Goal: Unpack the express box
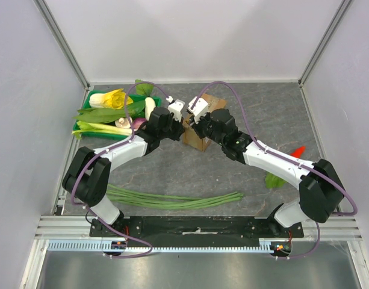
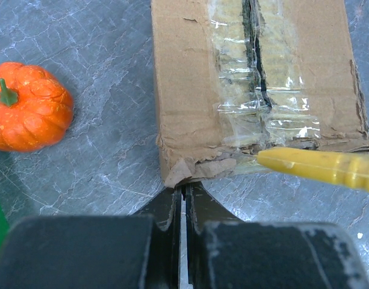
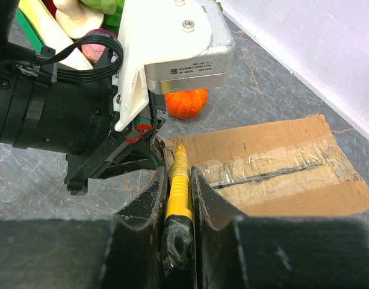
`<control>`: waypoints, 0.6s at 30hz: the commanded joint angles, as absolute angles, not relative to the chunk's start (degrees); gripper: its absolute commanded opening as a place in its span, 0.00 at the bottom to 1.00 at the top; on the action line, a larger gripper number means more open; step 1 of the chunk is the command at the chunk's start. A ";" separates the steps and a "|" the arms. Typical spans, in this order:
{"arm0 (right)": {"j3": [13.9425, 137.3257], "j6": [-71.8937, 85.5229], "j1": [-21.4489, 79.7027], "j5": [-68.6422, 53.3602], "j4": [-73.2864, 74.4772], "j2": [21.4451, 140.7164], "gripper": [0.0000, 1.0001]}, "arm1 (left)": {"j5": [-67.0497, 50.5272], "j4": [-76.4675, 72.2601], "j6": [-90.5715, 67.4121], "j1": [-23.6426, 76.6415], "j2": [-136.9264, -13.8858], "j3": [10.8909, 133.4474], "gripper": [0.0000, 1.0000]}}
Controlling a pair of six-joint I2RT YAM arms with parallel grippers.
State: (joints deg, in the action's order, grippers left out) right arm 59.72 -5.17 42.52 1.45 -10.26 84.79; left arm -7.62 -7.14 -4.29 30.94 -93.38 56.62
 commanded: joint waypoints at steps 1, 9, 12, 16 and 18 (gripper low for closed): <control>61.35 -5.54 42.36 2.63 -12.92 83.93 0.00 | -6.51 -7.56 -1.41 30.76 -92.64 56.16 0.02; 60.74 -5.19 42.36 2.29 -12.57 86.31 0.00 | -5.89 -7.73 -1.76 30.76 -92.81 56.25 0.02; 59.94 -4.75 42.36 1.94 -12.39 86.05 0.00 | -5.45 -7.65 -1.93 30.76 -92.90 56.25 0.02; 58.19 -4.40 42.36 2.37 -11.52 84.91 0.00 | -4.75 -7.65 -2.28 30.76 -93.08 56.34 0.02; 57.40 -4.48 42.36 2.72 -11.08 84.29 0.00 | -3.61 -7.56 -2.55 30.76 -93.08 56.42 0.02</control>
State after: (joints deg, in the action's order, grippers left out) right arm 59.00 -4.93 42.52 1.93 -10.33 86.19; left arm -7.29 -7.18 -4.27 30.94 -93.38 56.62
